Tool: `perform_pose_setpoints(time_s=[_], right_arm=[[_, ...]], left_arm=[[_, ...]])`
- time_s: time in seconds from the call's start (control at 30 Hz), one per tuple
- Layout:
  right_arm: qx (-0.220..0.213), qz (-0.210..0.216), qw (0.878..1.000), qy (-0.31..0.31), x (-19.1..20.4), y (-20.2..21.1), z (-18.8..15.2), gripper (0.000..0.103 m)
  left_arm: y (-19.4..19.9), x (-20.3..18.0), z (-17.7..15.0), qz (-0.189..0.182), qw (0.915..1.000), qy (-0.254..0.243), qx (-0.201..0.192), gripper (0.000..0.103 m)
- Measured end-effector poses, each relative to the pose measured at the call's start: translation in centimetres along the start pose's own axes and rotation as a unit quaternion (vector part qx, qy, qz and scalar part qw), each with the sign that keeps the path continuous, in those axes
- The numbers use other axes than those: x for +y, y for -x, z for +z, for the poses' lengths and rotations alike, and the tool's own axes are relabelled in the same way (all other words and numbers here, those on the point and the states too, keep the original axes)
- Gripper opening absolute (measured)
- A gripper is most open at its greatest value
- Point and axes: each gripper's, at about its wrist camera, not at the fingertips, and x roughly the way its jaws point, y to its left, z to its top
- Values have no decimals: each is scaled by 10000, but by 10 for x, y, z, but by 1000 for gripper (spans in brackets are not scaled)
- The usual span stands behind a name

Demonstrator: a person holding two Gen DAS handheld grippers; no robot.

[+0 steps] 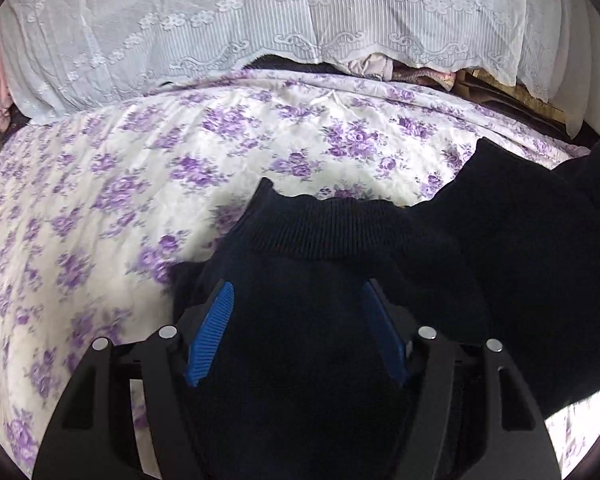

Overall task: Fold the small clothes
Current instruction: 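Grasp the ribbed edge with the left tool while the right tool folds the bundle end over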

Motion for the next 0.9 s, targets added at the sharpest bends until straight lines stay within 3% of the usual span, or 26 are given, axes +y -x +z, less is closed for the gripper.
perform_pose_setpoints(time_s=[0.07,0.3,0.43,0.53,0.63,0.83,0.9], right_arm=[[16,87,9999,53,8,-1,-1,16],[76,209,9992,335,28,-5,-5,14],[163,304,9986,403,36,-7,-10,13],[234,449,9979,406,47,-9,-9,12],[240,520,9968,554,65,-12,-7,12],[517,920,9921,672,103,-27,-10,12],[616,978,9904,761,116,-37,-15,12]], left_arm=[[-14,-3,10,-143,9997,21,180,65],[-44,-44,44,14,9982,-447,393,68],[-54,-50,52,-215,9985,-215,445,68],[-38,-44,57,-504,9984,-79,246,67],[-13,-33,63,-512,9987,-17,-52,66],[28,12,67,-859,9948,338,-428,65],[32,15,63,-737,9962,186,-417,66]])
